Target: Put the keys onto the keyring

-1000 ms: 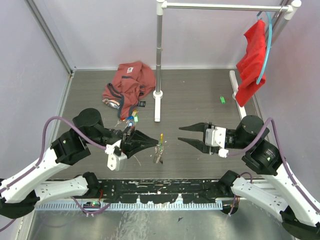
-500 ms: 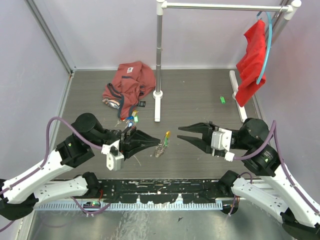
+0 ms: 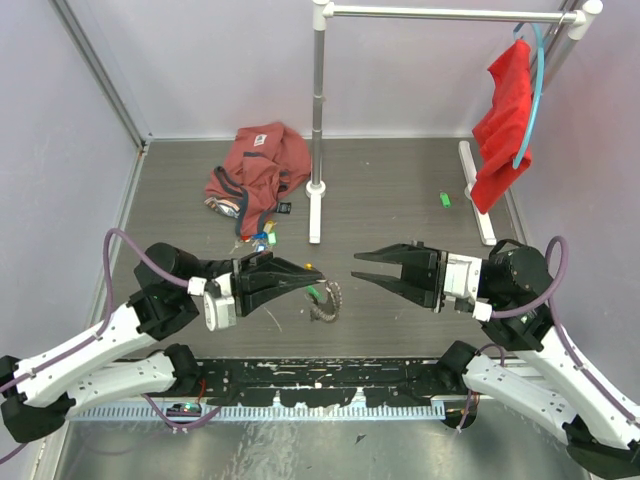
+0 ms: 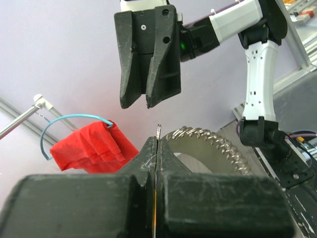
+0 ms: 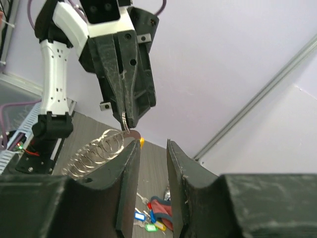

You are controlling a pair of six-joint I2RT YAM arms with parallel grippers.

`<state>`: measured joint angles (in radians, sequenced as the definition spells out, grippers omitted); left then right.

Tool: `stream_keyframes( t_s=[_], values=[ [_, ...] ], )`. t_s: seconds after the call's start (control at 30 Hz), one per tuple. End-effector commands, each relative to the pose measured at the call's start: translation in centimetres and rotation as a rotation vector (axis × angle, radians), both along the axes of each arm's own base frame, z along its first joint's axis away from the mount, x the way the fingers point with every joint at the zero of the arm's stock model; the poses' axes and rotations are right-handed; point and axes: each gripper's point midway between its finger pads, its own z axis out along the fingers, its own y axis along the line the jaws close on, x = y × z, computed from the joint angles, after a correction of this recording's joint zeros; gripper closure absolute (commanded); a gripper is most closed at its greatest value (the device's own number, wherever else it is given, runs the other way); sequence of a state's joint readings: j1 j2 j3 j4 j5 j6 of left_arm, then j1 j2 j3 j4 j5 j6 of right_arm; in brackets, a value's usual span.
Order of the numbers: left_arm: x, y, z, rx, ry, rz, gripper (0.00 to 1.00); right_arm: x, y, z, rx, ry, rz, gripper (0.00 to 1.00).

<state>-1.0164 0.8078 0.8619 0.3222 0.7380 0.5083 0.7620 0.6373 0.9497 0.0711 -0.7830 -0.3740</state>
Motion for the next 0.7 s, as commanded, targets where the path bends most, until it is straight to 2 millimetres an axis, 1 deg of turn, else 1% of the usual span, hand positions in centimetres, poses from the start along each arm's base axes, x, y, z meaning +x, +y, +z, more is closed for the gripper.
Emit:
stream_keyframes(
  t_s=[0.0, 0.13, 0.27, 0.47, 0.67],
  values=[
    [-0.5, 1.1, 3.6, -0.168, 0.024, -0.016, 1.00, -1.4, 0.2, 2.2, 0.088, -0.016, 0.072, 0.66],
    [-0.6, 1.1, 3.7, -0.187, 0.055, -0.030, 1.00, -1.6, 0.7, 2.4, 0.090, -0.012, 0.097, 0.67],
    [-0.7, 1.1, 3.8, -0.191, 0.067, -0.038, 1.00, -1.5, 1.4, 2.1, 0.077, -0.003, 0.112, 0.70],
    [-0.7, 1.1, 3.9, -0.190, 0.075, -0.044, 1.00, -1.7, 2.4, 1.4, 0.043, 0.012, 0.143, 0.69],
    [-0.8, 0.8, 3.6, -0.176, 0.083, -0.053, 1.00, -2.1, 3.0, 1.5, 0.039, 0.011, 0.169, 0.69]
  ],
)
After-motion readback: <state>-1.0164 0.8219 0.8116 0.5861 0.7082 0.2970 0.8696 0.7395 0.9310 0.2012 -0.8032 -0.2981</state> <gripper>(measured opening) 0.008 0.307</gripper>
